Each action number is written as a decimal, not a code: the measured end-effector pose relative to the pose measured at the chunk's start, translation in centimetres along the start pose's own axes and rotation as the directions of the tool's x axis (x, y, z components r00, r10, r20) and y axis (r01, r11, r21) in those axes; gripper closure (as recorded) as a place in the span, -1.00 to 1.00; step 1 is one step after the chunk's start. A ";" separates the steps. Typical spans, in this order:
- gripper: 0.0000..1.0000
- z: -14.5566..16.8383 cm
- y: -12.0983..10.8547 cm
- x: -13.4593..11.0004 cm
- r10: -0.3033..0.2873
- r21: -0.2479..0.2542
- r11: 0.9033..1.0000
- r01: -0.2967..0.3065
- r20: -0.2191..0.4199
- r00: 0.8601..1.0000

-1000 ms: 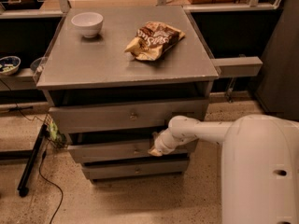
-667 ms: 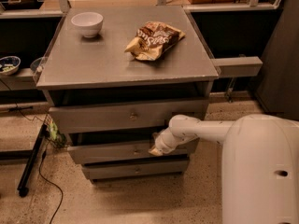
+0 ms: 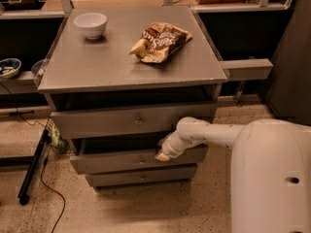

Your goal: Open middle drawer

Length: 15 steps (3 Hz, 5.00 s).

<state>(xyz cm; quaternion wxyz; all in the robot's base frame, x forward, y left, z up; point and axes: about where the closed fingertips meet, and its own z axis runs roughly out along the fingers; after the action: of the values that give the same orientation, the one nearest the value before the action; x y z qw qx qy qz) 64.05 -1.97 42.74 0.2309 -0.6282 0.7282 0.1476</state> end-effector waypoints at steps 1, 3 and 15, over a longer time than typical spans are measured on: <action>1.00 -0.4 0.4 0.0 -0.005 -0.001 1.000 0.005 0.000 1.000; 1.00 -2.1 2.1 -0.2 -0.019 -0.015 1.000 0.020 0.026 0.999; -1.00 -3.6 4.7 -0.1 0.054 -0.030 0.998 -0.053 0.042 0.998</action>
Offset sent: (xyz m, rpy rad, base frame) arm -0.1106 -0.0159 0.0590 0.0680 0.0155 0.0874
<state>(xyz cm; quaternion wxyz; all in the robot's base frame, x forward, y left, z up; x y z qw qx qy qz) 58.87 -2.91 45.55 0.2333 -0.6083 0.7375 0.1777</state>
